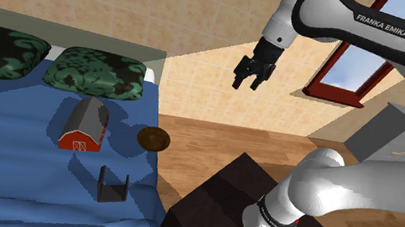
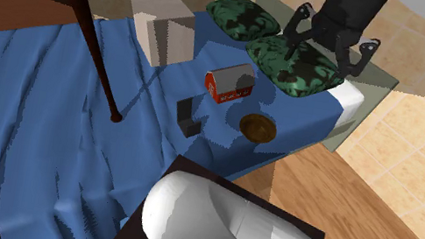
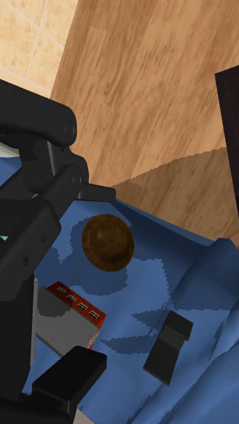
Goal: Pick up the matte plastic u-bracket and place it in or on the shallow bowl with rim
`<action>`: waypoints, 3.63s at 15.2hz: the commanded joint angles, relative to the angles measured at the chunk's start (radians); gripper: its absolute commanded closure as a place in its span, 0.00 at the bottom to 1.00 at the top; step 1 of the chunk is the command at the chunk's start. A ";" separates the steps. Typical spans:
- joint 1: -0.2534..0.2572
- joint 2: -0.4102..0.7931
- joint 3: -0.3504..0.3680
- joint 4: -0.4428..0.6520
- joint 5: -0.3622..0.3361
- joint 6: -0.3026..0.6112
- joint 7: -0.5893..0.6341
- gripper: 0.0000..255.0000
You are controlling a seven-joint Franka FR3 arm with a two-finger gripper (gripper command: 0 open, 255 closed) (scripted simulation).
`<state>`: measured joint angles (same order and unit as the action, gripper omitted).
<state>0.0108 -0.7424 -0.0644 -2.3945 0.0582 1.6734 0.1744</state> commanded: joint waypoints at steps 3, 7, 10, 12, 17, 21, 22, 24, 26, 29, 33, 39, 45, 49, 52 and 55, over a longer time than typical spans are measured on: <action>0.005 0.006 0.031 -0.051 0.018 0.058 0.044 0.00; 0.020 0.040 0.095 -0.136 0.057 0.179 0.131 0.00; 0.034 0.086 0.144 -0.186 0.086 0.275 0.195 0.00; 0.042 0.126 0.178 -0.211 0.105 0.342 0.238 0.00; 0.062 0.262 0.261 -0.246 0.143 0.514 0.348 0.00; 0.069 0.402 0.327 -0.243 0.153 0.654 0.442 0.00; 0.070 0.441 0.343 -0.239 0.151 0.688 0.467 0.00; 0.069 0.522 0.373 -0.224 0.140 0.754 0.522 0.00; 0.067 0.607 0.400 -0.204 0.115 0.818 0.584 0.00; 0.067 0.741 0.428 -0.161 0.050 0.904 0.692 0.00; 0.097 0.923 0.420 -0.083 -0.075 0.994 0.857 0.00; 0.217 1.179 0.329 0.077 -0.213 1.074 1.058 0.00; 0.289 1.332 0.273 0.187 -0.246 1.113 1.131 0.00; 0.307 1.387 0.254 0.209 -0.259 1.148 1.141 0.00; 0.313 1.409 0.247 0.218 -0.263 1.161 1.145 0.00; 0.313 1.409 0.247 0.218 -0.263 1.161 1.145 0.00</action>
<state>0.3239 0.6655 0.1825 -2.1766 -0.2047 2.8339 1.3188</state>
